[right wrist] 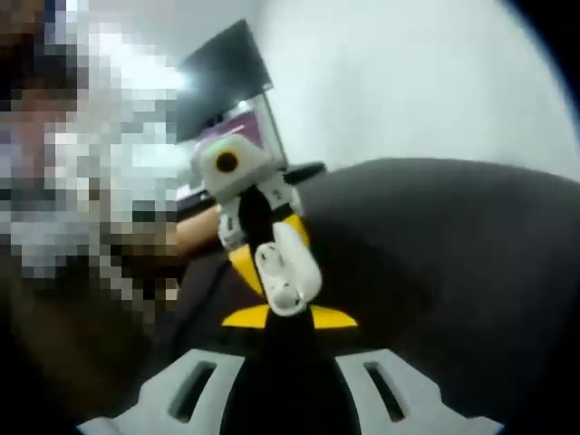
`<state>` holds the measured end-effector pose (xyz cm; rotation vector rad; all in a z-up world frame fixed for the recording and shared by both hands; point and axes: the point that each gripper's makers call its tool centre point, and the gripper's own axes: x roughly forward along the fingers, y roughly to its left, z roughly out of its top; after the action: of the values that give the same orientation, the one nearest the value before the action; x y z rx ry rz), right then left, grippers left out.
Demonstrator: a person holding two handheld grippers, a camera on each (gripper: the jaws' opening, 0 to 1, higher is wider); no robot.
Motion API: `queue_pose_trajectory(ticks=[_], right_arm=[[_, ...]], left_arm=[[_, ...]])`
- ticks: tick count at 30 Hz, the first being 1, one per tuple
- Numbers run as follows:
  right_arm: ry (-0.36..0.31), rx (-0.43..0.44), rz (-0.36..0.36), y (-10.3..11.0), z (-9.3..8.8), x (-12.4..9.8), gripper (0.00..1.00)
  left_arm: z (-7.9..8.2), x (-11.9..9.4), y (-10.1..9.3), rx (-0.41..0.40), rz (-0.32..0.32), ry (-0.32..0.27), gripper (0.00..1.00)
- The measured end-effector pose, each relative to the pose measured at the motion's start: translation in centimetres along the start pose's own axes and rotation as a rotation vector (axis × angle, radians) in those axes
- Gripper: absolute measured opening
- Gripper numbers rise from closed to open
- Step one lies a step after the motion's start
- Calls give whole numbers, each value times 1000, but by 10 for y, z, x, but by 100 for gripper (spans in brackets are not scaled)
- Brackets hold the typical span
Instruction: Pick up three earphones and place each one into its charging case using tactile feedback, ensure that each earphone is properly inserted and securely positioned inside the case.
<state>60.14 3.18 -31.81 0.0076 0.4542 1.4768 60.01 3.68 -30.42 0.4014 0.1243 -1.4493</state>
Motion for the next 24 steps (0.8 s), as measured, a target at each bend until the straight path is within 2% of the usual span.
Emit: queue_pose_trajectory(ticks=[3, 6, 9, 10, 14, 17, 21, 24], right_arm=[[-2, -25, 3, 2, 0, 0, 16], [-9, -35, 10, 4, 1, -2, 15], [-27, -45, 14, 4, 5, -3, 15], [-26, -42, 12, 4, 5, -4, 15], [-26, -42, 12, 4, 4, -4, 15], [-21, -105, 4, 5, 3, -4, 15], [-22, -112, 1, 5, 3, -4, 15], [-20, -86, 4, 4, 4, -5, 15]], left_arm=[[-3, 1, 6, 44, 29, 18, 25], [2, -1, 10, 30, 37, -12, 33], [14, -5, 11, -19, 32, -86, 29], [15, -6, 12, -37, 31, -91, 27], [9, -5, 14, -32, 35, -62, 28], [5, -6, 14, -87, 20, -57, 33], [5, -6, 14, -114, 10, -63, 27], [5, -5, 12, -101, 12, -56, 27]])
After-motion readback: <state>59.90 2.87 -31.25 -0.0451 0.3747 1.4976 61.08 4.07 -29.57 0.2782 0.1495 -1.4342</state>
